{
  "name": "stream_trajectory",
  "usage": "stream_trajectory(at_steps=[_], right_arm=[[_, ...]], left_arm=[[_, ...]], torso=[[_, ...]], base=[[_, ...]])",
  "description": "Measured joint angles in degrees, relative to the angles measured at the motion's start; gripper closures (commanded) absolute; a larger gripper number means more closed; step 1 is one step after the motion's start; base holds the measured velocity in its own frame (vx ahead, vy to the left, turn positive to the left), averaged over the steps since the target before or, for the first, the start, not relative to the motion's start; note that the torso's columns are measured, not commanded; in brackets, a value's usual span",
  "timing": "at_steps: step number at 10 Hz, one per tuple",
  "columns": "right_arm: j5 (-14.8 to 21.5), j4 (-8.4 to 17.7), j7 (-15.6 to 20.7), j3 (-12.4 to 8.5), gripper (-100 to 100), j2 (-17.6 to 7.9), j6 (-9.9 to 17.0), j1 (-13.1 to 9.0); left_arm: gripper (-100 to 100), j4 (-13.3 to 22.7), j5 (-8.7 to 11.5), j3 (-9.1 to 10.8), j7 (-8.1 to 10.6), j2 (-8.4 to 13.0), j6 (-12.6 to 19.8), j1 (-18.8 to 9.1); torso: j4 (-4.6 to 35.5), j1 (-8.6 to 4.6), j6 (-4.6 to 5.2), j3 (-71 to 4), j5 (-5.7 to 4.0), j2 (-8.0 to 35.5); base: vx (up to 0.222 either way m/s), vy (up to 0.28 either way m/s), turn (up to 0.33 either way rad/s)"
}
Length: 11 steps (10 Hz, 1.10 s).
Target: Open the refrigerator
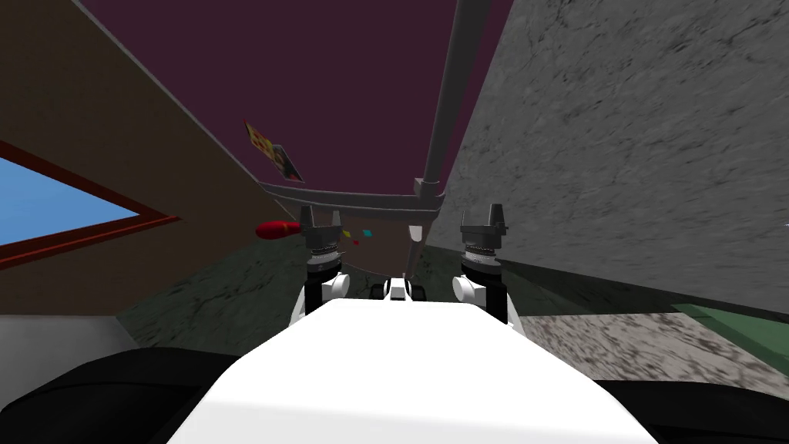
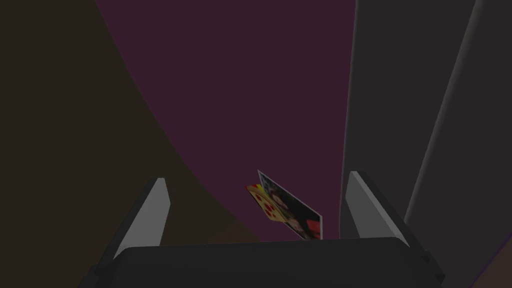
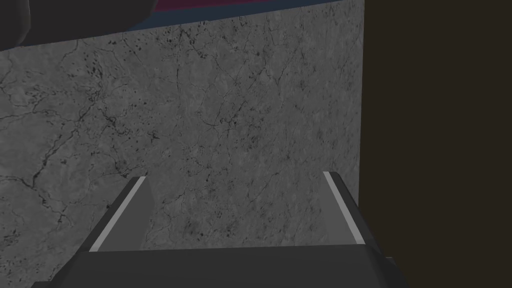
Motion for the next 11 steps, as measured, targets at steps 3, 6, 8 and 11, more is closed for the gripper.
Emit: stream_trajectory(at_steps=[3,6,8,11], right_arm=[[0.0,0.0,0.0,0.0,0,0.0,0.0,0.0],[0.0,0.0,0.0,0.0,0,0.0,0.0,0.0],[0.0,0.0,0.0,0.0,0,0.0,0.0,0.0],[0.0,0.0,0.0,0.0,0,0.0,0.0,0.0]], left_arm=[[-100,0.9,0.0,1.41,1.03,3.8,1.4,-1.1],[-100,2.5,-0.1,4.56,3.36,7.5,5.1,-4.0],[-100,4.5,-0.1,6.91,5.04,8.9,7.0,-6.0],[-100,6.3,-0.5,10.16,7.49,9.8,11.4,-9.5]], torso=[[0.6,-0.16,0.0,-1.7,-0.05,1.0],[0.7,0.02,0.0,-1.5,-0.09,1.5],[0.7,0.27,0.0,-1.5,-0.01,1.5],[0.7,0.24,0.0,-1.6,-0.02,1.4]], base=[[-0.026,-0.062,-0.027],[-0.044,-0.16,-0.059],[-0.073,-0.149,-0.049],[-0.082,-0.136,-0.06]])
